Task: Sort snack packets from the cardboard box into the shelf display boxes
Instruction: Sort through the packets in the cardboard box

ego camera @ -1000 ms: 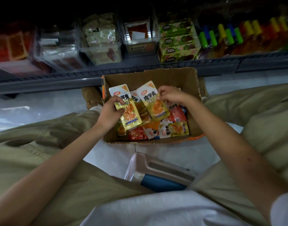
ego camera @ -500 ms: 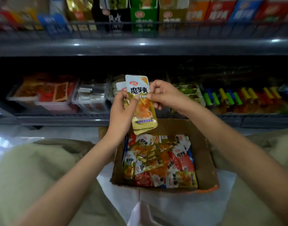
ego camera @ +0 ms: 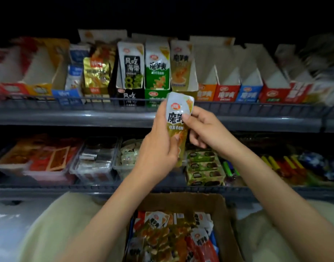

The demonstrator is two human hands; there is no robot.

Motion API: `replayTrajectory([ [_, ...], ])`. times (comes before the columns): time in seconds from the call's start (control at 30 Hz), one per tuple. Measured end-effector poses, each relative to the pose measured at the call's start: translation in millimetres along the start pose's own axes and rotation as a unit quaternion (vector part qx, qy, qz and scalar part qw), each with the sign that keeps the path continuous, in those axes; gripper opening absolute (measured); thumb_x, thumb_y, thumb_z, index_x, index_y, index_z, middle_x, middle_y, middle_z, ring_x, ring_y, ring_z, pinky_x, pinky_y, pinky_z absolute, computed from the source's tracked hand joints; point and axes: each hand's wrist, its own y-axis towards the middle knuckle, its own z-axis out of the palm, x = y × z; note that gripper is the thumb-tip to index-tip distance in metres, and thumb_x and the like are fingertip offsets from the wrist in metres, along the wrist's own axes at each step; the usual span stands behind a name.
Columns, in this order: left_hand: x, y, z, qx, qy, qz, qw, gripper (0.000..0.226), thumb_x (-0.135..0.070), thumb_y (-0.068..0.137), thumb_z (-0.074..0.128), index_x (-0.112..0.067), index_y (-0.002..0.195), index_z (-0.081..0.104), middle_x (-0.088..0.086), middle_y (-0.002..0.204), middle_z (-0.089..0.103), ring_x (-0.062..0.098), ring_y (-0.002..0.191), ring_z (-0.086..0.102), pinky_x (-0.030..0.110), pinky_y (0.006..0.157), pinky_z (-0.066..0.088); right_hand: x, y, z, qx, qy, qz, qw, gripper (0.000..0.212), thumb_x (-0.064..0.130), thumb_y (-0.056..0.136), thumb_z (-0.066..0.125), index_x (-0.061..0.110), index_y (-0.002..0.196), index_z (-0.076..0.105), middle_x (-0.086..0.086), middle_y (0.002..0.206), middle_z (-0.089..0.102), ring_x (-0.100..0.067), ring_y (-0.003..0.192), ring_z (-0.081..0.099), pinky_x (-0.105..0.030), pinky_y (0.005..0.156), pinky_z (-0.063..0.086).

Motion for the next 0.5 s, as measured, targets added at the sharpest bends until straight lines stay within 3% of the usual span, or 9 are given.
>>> replayTrajectory([
  [0.1, -7, 26, -2, -0.015, 0.068, 0.070, 0.995, 0.070, -0.028, 0.090, 0.044, -0.048, 0.140, -0.001, 0.009, 0.130, 0.054, 0.025, 0.076, 0.063, 0.044, 0.060, 0.053, 14, 12, -16, 0.013, 0.035, -0.026, 0.999, 0.018, 0.015, 0.097, 0.048, 0.013, 0.115, 0.050, 0.010, 0.068, 0.066, -0.007, 0.039, 0.047, -0.016, 0.031, 0.033],
  [0.27, -6, 59, 6, -0.043, 0.089, 0.110, 0.989, 0.076, -0.027, 0.093, 0.044, -0.037, 0.145, -0.010, 0.014, 0.138, 0.047, 0.025, 0.067, 0.062, 0.041, 0.052, 0.052, 39, 35, -37, -0.021, 0.006, -0.116, 0.993, 0.027, 0.001, 0.091, 0.056, 0.024, 0.104, 0.052, 0.008, 0.071, 0.069, -0.006, 0.041, 0.051, -0.017, 0.039, 0.042],
  [0.37, 5, 73, 10, -0.057, 0.176, 0.140, 0.973, 0.080, -0.022, 0.092, 0.048, -0.031, 0.147, -0.011, 0.020, 0.146, 0.033, 0.021, 0.058, 0.059, 0.030, 0.044, 0.045, 50, 48, -52, -0.073, -0.052, -0.202, 0.975, 0.034, -0.004, 0.089, 0.056, 0.028, 0.102, 0.051, 0.016, 0.075, 0.068, -0.004, 0.046, 0.054, -0.016, 0.046, 0.045],
  [0.43, 16, 86, 10, -0.066, 0.197, 0.142, 0.968, 0.083, -0.020, 0.093, 0.052, -0.024, 0.150, -0.007, 0.005, 0.147, 0.020, 0.011, 0.062, 0.055, 0.021, 0.050, 0.043, 51, 62, -61, -0.121, -0.050, -0.246, 0.960, 0.029, -0.002, 0.090, 0.056, 0.021, 0.105, 0.050, 0.012, 0.079, 0.066, -0.004, 0.051, 0.055, -0.017, 0.050, 0.047],
  [0.5, 30, 98, 11, -0.077, 0.220, 0.134, 0.963, 0.080, -0.016, 0.091, 0.056, -0.013, 0.152, 0.005, 0.004, 0.148, 0.020, 0.018, 0.092, 0.056, 0.028, 0.075, 0.050, 48, 81, -66, -0.178, -0.012, -0.264, 0.948, 0.024, 0.000, 0.092, 0.054, 0.017, 0.108, 0.048, 0.007, 0.084, 0.063, -0.004, 0.053, 0.056, -0.018, 0.053, 0.048],
])
